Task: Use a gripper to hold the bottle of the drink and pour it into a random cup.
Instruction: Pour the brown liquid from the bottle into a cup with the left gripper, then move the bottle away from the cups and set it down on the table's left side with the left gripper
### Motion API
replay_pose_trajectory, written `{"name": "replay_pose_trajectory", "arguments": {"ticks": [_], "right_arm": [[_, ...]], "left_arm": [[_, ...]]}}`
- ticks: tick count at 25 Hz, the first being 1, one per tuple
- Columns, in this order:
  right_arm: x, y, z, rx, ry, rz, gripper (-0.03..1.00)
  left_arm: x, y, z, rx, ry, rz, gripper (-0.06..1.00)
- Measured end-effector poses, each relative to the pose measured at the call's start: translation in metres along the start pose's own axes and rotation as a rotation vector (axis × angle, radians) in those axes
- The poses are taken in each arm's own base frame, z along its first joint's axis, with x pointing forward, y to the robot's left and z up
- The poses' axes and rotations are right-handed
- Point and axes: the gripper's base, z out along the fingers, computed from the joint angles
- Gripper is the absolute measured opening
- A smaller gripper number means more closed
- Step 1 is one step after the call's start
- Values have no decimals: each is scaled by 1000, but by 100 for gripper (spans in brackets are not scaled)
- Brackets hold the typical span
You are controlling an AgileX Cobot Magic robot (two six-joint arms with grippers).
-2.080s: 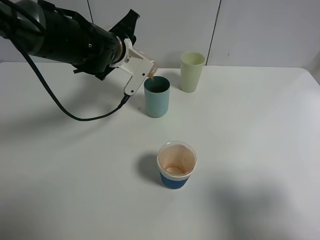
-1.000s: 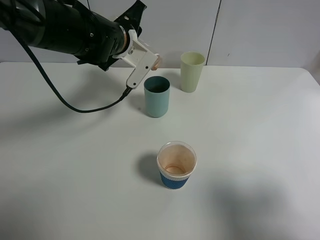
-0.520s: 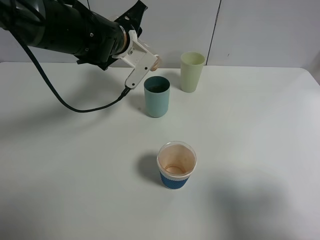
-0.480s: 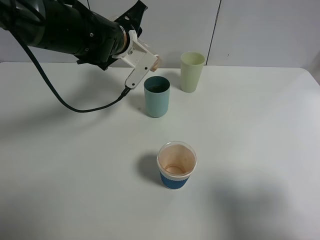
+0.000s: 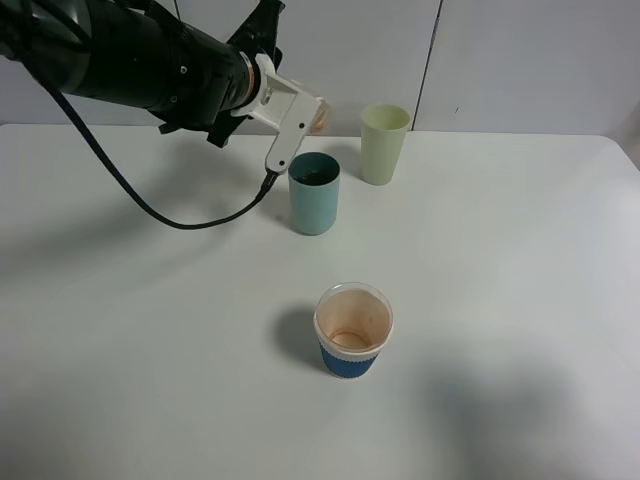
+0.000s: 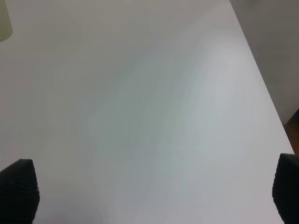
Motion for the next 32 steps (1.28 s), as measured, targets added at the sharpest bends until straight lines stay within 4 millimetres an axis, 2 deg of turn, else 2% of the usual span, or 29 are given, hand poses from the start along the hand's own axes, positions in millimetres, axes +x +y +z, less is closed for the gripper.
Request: {"name": "replay_pose_trajectory", "arguments": {"ticks": [10,13,20,26,29,32], "right_arm": [[0,0,0,0,0,0,100],[0,0,0,0,0,0,100],[0,0,0,0,0,0,100],[0,0,0,0,0,0,100],[0,0,0,0,0,0,100],[0,0,0,0,0,0,100]], "left_arm": [[-1,0,0,2,-7,-341,34],[6,-2,3,19,2,-465,34],[34,-16,13,148,4,-931,34],[73,-15,15,174,-75,-1306,34],[84,-15,13,161,-177,-1427,34],[86,-19,11,127,-286,-1491,34]]}}
